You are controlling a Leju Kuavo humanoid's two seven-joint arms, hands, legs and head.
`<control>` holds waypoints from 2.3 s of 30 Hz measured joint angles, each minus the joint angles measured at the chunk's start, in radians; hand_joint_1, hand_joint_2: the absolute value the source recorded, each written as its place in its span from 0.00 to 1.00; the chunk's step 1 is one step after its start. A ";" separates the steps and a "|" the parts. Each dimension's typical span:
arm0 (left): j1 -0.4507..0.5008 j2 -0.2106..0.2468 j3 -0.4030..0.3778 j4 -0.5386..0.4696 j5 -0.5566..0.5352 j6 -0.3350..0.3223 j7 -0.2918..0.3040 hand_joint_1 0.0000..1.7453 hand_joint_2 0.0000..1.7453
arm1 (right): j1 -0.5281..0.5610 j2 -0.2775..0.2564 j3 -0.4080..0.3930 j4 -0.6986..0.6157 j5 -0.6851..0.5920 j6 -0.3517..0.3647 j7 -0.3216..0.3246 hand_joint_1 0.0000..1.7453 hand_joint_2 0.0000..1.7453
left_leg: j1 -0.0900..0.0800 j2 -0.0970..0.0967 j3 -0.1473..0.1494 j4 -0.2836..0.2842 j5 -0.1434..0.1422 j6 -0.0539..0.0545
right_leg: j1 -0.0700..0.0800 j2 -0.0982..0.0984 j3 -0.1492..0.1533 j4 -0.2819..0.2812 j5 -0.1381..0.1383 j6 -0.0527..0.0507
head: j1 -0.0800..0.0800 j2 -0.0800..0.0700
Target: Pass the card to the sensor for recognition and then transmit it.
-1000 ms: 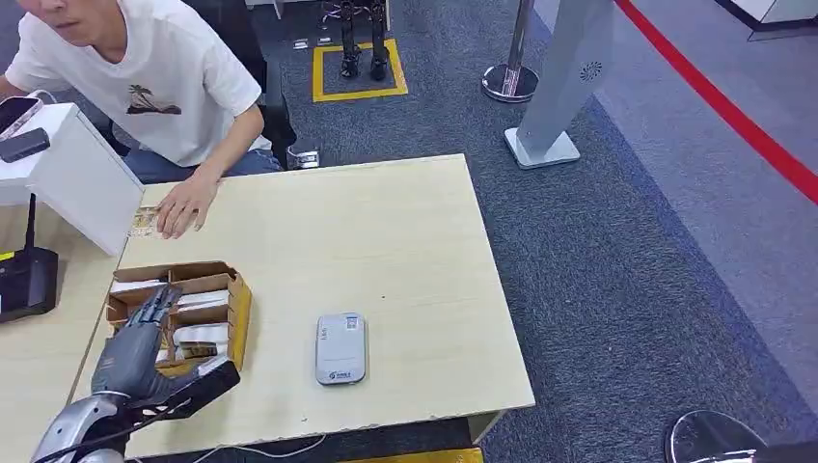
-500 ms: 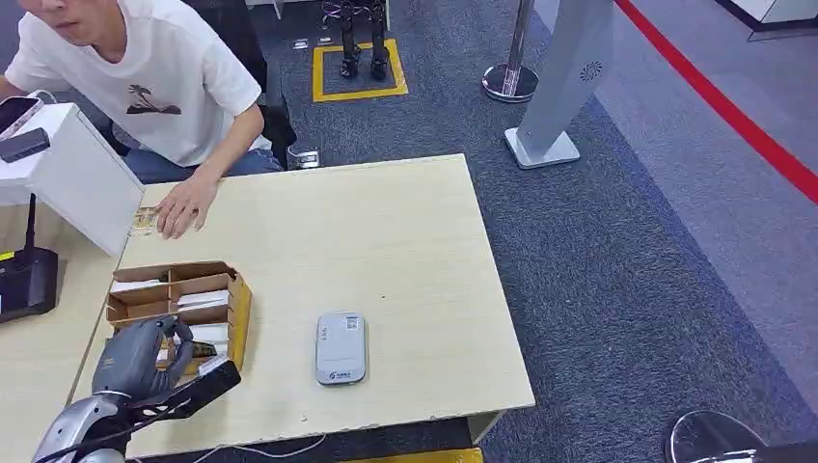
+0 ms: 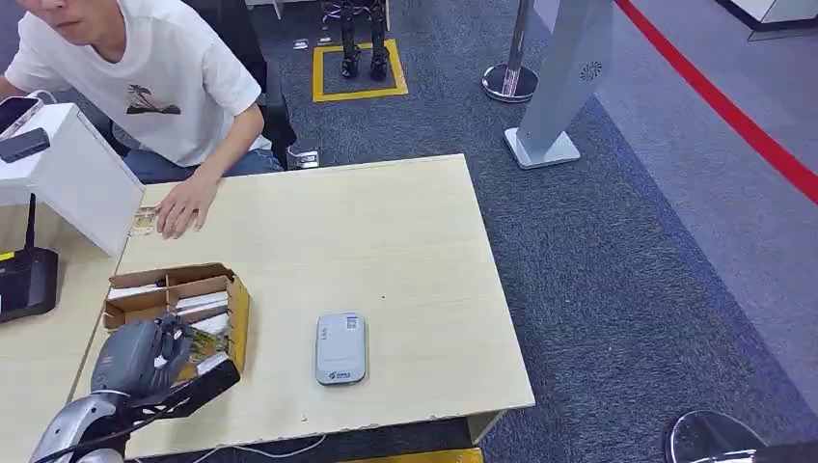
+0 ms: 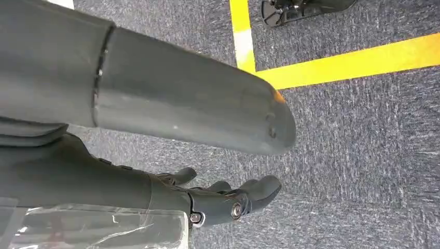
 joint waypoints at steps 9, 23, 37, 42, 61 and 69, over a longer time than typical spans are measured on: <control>0.000 0.000 0.000 -0.013 0.001 0.002 -0.002 1.00 1.00 | 0.000 0.000 0.000 0.000 0.000 0.000 -0.004 0.00 0.00 | 0.000 0.000 0.000 0.000 0.000 0.000 | 0.000 0.000 0.000 0.000 0.000 0.000 | 0.000 0.000; -0.001 0.000 0.000 -0.026 -0.008 0.011 -0.010 0.00 0.00 | 0.000 0.000 0.000 0.000 0.000 0.000 -0.007 0.00 0.00 | 0.000 0.000 0.000 0.000 0.000 0.000 | 0.000 0.000 0.000 0.000 0.000 0.000 | 0.000 0.000; -0.010 0.010 0.000 -0.029 -0.019 0.007 -0.007 0.00 0.00 | 0.000 0.000 0.000 0.000 0.001 0.001 -0.007 0.00 0.00 | 0.000 0.000 0.000 0.000 0.000 0.000 | 0.000 0.000 0.000 0.000 0.000 0.000 | 0.000 0.000; -0.011 0.010 0.000 -0.029 -0.018 0.007 -0.007 0.00 0.00 | 0.000 0.000 0.000 0.000 0.001 0.001 -0.007 0.00 0.00 | 0.000 0.000 0.000 0.000 0.000 0.000 | 0.000 0.000 0.000 0.000 0.000 0.000 | 0.000 0.000; 0.010 0.040 0.006 -0.079 -0.002 0.002 -0.001 0.00 1.00 | 0.008 0.000 0.000 0.000 -0.004 0.008 -0.011 0.00 0.00 | 0.000 0.000 0.000 0.000 0.000 0.000 | 0.000 0.000 0.000 0.000 0.000 0.000 | 0.000 0.000; -0.004 0.125 0.062 -0.134 0.074 -0.060 0.002 0.00 1.00 | 0.012 0.000 0.000 0.000 -0.006 0.014 -0.017 0.00 0.00 | 0.001 0.000 0.000 0.000 0.000 -0.001 | 0.000 0.000 0.000 0.000 0.000 0.000 | 0.000 0.000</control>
